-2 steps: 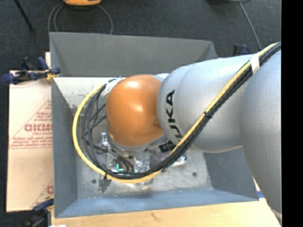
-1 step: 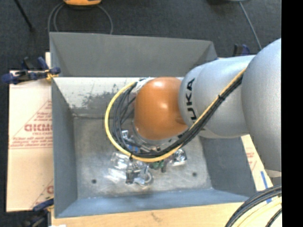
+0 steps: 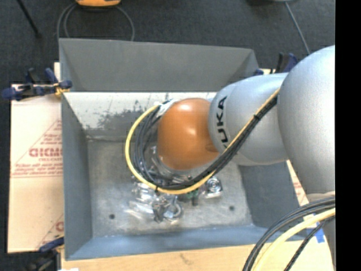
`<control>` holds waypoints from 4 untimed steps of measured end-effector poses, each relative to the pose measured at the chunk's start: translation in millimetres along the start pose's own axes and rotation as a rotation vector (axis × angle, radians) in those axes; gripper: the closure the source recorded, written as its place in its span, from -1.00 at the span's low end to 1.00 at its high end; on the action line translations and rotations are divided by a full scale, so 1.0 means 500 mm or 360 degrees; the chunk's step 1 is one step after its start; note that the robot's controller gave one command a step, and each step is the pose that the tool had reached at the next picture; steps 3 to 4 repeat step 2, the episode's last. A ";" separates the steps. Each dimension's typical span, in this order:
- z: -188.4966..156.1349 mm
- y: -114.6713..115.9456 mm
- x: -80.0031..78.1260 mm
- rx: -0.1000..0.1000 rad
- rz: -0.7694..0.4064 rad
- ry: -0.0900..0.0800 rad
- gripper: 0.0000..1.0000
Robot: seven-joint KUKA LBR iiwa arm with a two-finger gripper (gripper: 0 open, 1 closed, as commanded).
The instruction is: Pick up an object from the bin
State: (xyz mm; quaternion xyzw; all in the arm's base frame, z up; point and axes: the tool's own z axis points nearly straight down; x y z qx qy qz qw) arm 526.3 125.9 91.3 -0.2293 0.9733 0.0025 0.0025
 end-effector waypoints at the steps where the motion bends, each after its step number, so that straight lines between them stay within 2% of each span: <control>1: 0.000 0.000 0.000 -0.0001 0.0005 0.0001 1.00; 2: -0.258 -0.045 0.012 0.0011 -0.0033 -0.0003 1.00; 4: -0.258 -0.045 0.012 0.0011 -0.0033 -0.0003 1.00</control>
Offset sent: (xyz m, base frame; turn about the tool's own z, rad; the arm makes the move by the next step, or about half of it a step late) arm 0.0000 0.0000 0.0000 0.0000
